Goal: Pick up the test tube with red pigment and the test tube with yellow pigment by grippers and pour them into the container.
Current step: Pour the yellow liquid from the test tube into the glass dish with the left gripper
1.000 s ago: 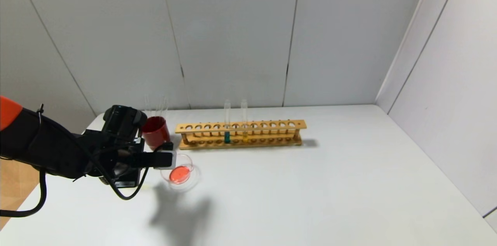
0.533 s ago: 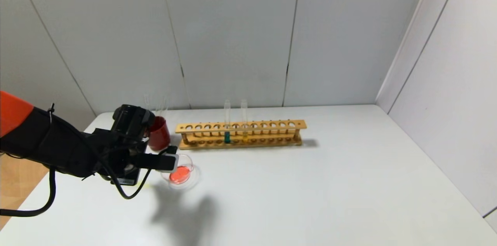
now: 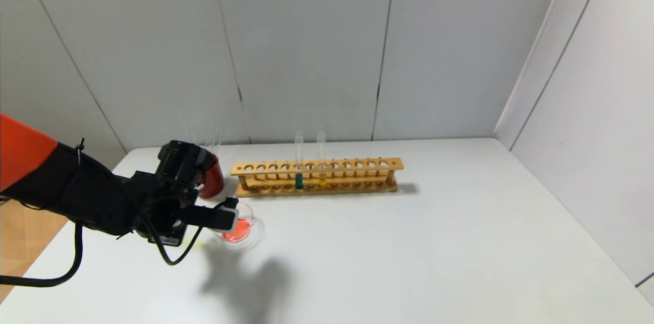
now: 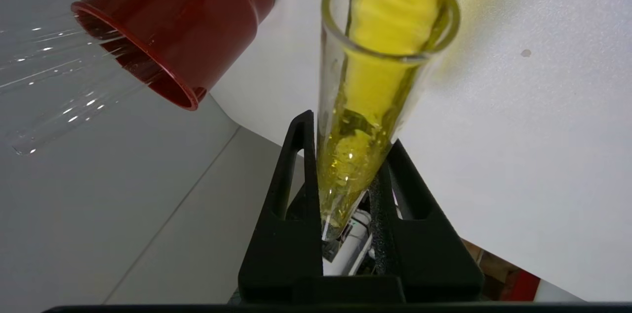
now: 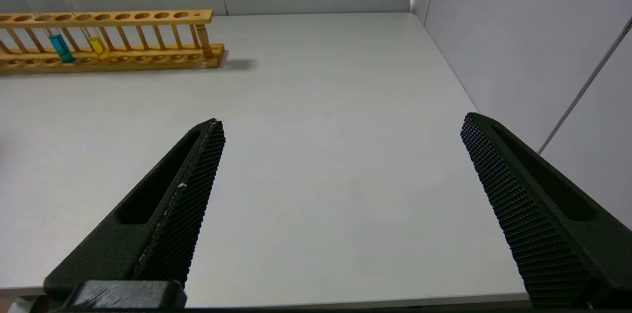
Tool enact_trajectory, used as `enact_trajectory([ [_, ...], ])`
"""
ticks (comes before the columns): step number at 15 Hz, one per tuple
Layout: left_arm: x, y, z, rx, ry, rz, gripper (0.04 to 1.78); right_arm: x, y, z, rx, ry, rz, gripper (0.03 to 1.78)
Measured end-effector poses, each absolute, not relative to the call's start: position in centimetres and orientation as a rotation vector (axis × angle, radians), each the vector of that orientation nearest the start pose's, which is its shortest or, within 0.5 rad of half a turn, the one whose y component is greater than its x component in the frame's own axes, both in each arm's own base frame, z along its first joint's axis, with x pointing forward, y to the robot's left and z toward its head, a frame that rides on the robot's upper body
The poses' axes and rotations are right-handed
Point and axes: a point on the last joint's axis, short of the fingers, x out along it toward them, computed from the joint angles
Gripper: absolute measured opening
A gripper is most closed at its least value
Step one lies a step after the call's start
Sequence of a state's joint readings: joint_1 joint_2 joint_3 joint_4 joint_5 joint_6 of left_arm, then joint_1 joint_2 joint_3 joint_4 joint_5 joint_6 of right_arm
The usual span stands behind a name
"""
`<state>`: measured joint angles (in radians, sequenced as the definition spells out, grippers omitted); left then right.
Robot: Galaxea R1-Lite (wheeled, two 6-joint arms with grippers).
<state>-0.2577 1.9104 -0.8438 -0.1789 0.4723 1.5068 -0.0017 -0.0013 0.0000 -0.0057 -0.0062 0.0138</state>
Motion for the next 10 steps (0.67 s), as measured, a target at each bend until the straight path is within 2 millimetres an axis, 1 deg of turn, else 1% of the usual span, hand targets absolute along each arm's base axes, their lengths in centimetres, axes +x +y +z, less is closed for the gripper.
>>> enact_trajectory([
  [5, 30.9, -7.1, 8.6, 1.748, 0.865, -0.476, 0.32, -2.3, 0.0, 7.6, 0.013, -0.007, -0.008, 1.75],
  [10, 31.7, -7.3, 8.6, 1.763, 0.868, -0.466, 0.32, -2.3, 0.0, 7.6, 0.014, -0.007, -0.007, 1.75],
])
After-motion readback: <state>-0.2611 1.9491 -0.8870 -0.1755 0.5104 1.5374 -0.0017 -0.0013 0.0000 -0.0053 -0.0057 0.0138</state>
